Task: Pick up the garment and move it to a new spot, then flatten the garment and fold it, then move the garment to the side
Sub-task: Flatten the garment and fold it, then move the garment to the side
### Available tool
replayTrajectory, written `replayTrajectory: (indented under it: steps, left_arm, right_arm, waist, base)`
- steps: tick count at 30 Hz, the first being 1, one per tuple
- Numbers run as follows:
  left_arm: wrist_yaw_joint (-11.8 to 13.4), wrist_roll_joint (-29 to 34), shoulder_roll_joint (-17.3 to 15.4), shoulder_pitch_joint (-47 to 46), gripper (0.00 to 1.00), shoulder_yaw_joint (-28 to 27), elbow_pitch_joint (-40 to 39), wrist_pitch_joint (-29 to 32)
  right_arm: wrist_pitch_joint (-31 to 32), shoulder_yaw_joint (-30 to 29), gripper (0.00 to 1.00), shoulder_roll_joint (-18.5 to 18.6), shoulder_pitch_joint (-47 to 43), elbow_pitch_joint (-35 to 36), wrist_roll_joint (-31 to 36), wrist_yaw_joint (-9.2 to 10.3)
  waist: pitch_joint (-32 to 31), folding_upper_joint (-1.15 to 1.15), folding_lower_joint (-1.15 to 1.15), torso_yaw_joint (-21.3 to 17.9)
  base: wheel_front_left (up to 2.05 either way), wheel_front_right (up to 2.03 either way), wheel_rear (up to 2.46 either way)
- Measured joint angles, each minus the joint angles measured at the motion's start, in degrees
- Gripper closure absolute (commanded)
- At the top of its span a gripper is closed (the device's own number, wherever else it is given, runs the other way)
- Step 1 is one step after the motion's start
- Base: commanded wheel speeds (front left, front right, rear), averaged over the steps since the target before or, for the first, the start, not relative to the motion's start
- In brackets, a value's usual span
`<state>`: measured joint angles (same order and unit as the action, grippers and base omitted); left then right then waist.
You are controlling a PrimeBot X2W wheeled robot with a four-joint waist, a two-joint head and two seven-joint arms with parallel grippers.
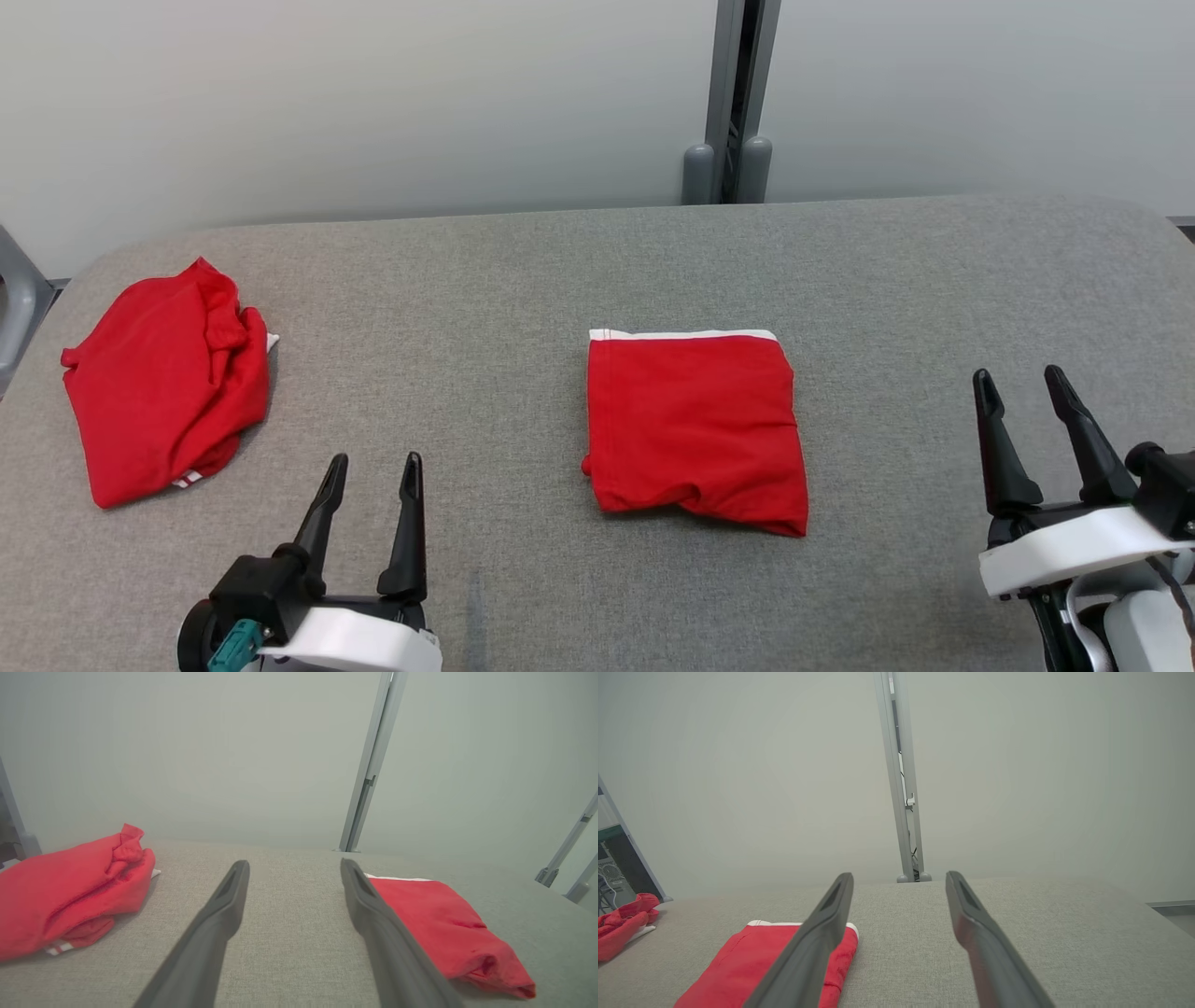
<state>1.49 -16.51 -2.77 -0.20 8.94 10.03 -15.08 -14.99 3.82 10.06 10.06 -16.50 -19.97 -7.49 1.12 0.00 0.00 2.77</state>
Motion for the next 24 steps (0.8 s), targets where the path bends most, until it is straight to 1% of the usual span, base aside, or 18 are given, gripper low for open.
replayTrajectory:
  steps: [10, 24]
  left_arm:
    - [0.1, 0.2, 0.0, 0.0, 0.0, 0.4, -0.6, 0.0]
    - [0.1, 0.2, 0.0, 0.0, 0.0, 0.7, -0.1, 0.0]
  right_arm:
    - [0.0, -1.4, 0.0, -1.0, -1.0, 0.5, 2.1, 0.0]
    - [0.0, -1.5, 0.0, -1.6, -1.3, 0.1, 2.3, 0.0]
  waist:
    - [0.2, 0.0, 0.0, 0.1]
    - [-0.1, 0.0, 0.0, 0.5]
  base:
    - [0.0, 0.0, 0.0]
    - [0.0, 0.0, 0.0]
